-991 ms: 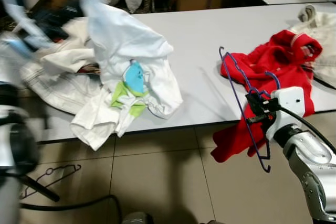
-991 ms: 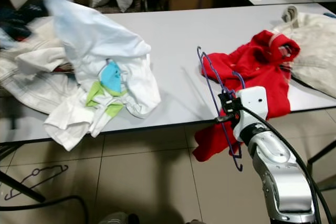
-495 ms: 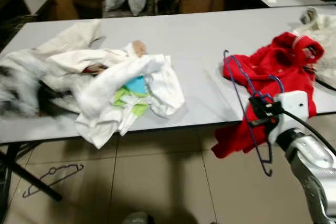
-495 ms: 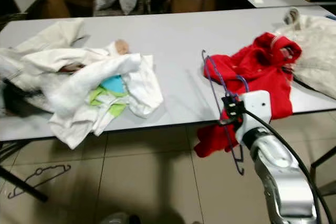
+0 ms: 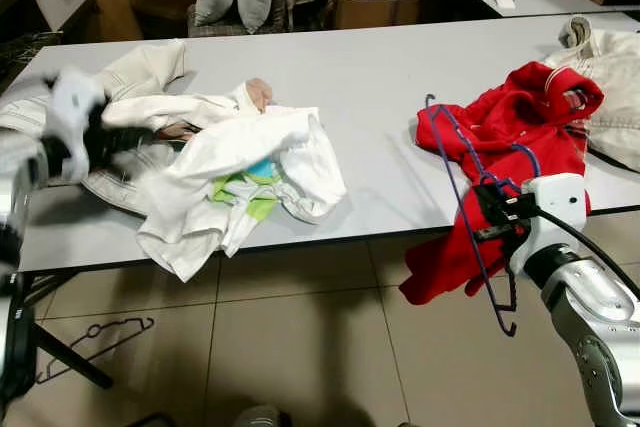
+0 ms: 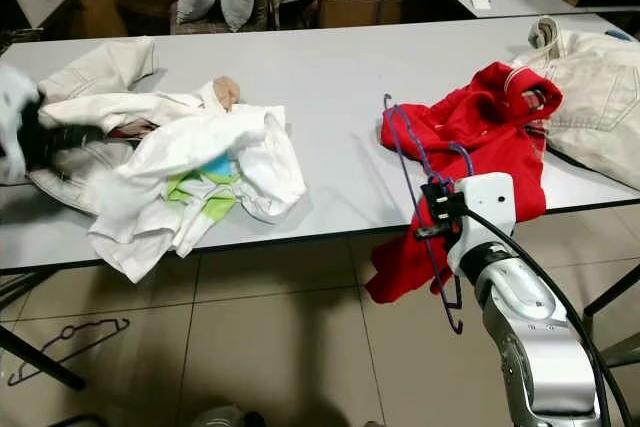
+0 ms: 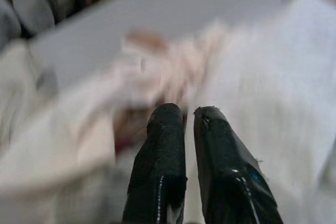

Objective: Hang hanger

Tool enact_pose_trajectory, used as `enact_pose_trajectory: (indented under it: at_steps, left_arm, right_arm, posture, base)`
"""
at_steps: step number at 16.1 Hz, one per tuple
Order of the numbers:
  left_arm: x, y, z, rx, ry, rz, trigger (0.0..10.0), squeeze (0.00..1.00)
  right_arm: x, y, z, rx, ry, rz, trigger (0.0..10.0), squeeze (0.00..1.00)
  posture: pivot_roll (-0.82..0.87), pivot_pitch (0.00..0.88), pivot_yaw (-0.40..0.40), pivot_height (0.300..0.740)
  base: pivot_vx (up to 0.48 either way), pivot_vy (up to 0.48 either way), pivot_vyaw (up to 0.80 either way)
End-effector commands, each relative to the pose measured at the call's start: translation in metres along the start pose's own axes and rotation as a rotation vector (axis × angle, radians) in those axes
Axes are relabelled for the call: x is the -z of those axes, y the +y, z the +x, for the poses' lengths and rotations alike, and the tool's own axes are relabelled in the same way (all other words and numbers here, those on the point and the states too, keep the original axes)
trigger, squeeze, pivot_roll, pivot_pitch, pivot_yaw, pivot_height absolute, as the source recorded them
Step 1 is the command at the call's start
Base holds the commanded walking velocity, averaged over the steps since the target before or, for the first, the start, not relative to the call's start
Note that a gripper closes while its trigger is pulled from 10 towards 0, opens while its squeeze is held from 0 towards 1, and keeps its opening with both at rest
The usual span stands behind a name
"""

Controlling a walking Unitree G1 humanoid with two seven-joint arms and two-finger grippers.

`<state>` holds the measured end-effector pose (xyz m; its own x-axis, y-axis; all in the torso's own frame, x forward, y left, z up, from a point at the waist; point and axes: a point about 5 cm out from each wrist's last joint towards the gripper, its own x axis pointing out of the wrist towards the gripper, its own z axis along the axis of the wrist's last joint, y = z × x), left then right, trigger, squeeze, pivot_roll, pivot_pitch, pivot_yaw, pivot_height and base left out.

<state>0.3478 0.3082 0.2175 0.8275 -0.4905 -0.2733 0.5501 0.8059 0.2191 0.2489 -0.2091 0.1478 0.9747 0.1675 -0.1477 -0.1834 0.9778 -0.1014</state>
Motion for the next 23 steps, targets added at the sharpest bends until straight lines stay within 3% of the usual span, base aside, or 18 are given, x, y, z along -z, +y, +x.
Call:
enact_pose_trajectory:
  at_steps: [1, 3, 6, 8, 9, 10, 11, 14, 15, 16, 19, 23]
  left_arm:
    - [-0.014, 0.0, 0.005, 0.007, -0.075, -0.015, 10.0, 1.0]
    - [-0.032, -0.015, 0.025, 0.102, -0.147, 0.0, 10.0, 1.0]
    - [-0.038, -0.04, 0.056, 0.163, -0.134, 0.047, 10.0, 1.0]
    - [-0.038, -0.083, 0.095, 0.214, -0.129, 0.077, 10.0, 1.0]
    - [-0.035, -0.099, 0.106, 0.237, -0.12, 0.11, 10.0, 0.75]
    - [-0.035, -0.106, 0.11, 0.237, -0.113, 0.148, 10.0, 0.0]
    - [-0.035, -0.11, 0.114, 0.223, -0.11, 0.193, 10.0, 0.0]
    - [-0.031, -0.116, 0.116, 0.233, -0.101, 0.212, 10.0, 0.0]
    - [-0.028, -0.116, 0.118, 0.182, -0.069, 0.3, 10.0, 0.0]
    - [-0.025, -0.115, 0.118, 0.176, -0.055, 0.33, 10.0, 0.0]
    - [-0.02, -0.116, 0.115, 0.213, -0.048, 0.323, 10.0, 0.0]
    - [-0.01, -0.123, 0.12, 0.206, -0.008, 0.386, 10.0, 0.0]
  right_arm:
    - [-0.007, -0.002, -0.002, 0.012, -0.035, -0.008, 10.0, 0.0]
    - [-0.009, -0.002, 0.0, 0.014, -0.043, -0.009, 10.0, 0.0]
    - [-0.011, -0.002, 0.001, 0.016, -0.05, -0.007, 10.0, 0.0]
    - [-0.013, 0.002, 0.004, 0.01, -0.055, -0.008, 10.0, 0.0]
    - [-0.013, 0.003, 0.004, 0.006, -0.058, -0.011, 10.0, 0.0]
    - [-0.014, 0.003, 0.004, 0.005, -0.06, -0.012, 10.0, 0.0]
    - [-0.014, 0.003, 0.003, 0.006, -0.061, -0.013, 10.0, 0.0]
    - [-0.014, 0.003, 0.003, 0.009, -0.06, -0.014, 10.0, 0.0]
    - [-0.014, 0.003, 0.003, 0.008, -0.061, -0.015, 10.0, 0.0]
    - [-0.015, 0.003, 0.004, 0.007, -0.062, -0.015, 10.0, 0.0]
    - [-0.015, 0.003, 0.004, 0.008, -0.064, -0.014, 10.0, 0.0]
    - [-0.016, 0.005, 0.006, 0.001, -0.066, -0.013, 10.0, 0.0]
  posture:
    - [-0.06, 0.0, 0.081, 0.74]
    - [-0.07, 0.0, 0.089, 0.74]
    - [-0.07, 0.0, 0.086, 0.74]
    - [-0.08, 0.0, 0.093, 0.74]
    - [-0.1, 0.0, 0.104, 0.74]
    - [-0.1, 0.0, 0.105, 0.74]
    - [-0.1, 0.0, 0.107, 0.74]
    - [-0.1, 0.0, 0.106, 0.74]
    - [-0.1, 0.0, 0.105, 0.74]
    - [-0.1, 0.0, 0.105, 0.74]
    - [-0.1, 0.0, 0.104, 0.74]
    - [-0.09, 0.0, 0.1, 0.74]
  base:
    - [0.0, 0.0, 0.0]
    - [0.0, 0.0, 0.0]
    - [0.0, 0.0, 0.0]
    - [0.0, 0.0, 0.0]
    - [0.0, 0.0, 0.0]
    - [0.0, 0.0, 0.0]
    - [0.0, 0.0, 0.0]
    - [0.0, 0.0, 0.0]
    - [0.0, 0.0, 0.0]
    - [0.0, 0.0, 0.0]
    - [0.0, 0.0, 0.0]
    - [0.0, 0.0, 0.0]
